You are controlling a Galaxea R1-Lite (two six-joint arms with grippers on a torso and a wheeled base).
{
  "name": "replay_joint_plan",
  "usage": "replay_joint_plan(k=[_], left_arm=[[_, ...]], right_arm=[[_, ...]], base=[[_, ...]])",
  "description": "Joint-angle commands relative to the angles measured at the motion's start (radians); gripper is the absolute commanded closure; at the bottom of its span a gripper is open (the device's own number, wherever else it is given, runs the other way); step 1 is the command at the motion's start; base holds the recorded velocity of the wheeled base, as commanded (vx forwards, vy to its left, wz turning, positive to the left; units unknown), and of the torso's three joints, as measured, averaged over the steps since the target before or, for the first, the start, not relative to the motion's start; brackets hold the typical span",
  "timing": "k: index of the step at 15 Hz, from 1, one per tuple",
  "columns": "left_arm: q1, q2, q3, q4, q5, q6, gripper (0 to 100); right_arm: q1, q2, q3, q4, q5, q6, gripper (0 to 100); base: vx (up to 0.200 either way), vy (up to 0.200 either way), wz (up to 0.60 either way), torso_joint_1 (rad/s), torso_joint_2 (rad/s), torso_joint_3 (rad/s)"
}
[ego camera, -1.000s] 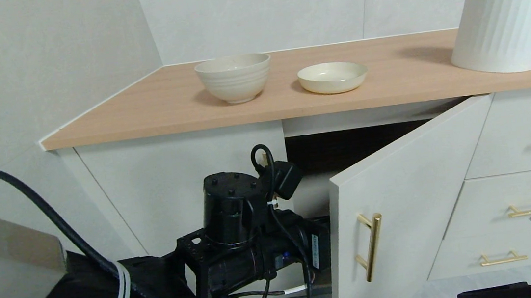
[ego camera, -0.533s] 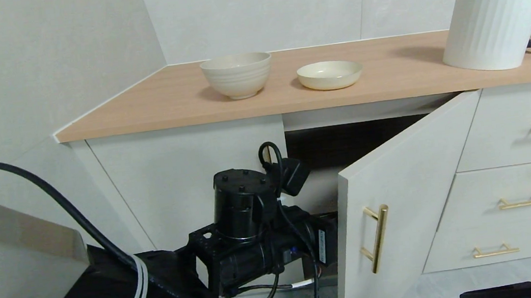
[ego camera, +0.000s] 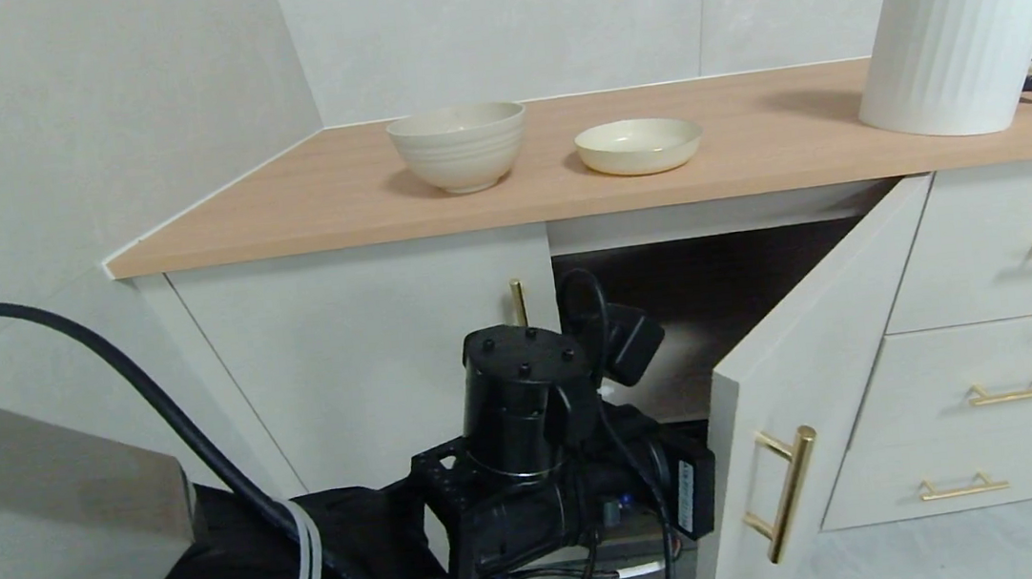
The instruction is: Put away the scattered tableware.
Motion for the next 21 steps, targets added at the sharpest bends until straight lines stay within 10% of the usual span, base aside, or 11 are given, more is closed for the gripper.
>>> replay_joint_plan(k=[1,15,21], left_arm=[[-0.036,0.004,-0.024,0.000,0.000,-0.001,100],[-0.054,0.055,-0.042,0.045,0.065,0.002,100],[-0.050,0.213,-0.237,0.069,0.128,0.002,100]], right_arm=[[0.003,-0.031,0.023,0.000,0.020,-0.039,0],[-0.001,-0.022,0.028,0.000,0.027,-0.065,0],[-0.001,-0.020,0.028,0.000,0.027,-0.065,0]], base=[[0.000,0.000,0.00,0.000,0.00,0.000],[-0.029,0.000,0.00,0.000,0.00,0.000],[0.000,0.000,0.00,0.000,0.00,0.000]])
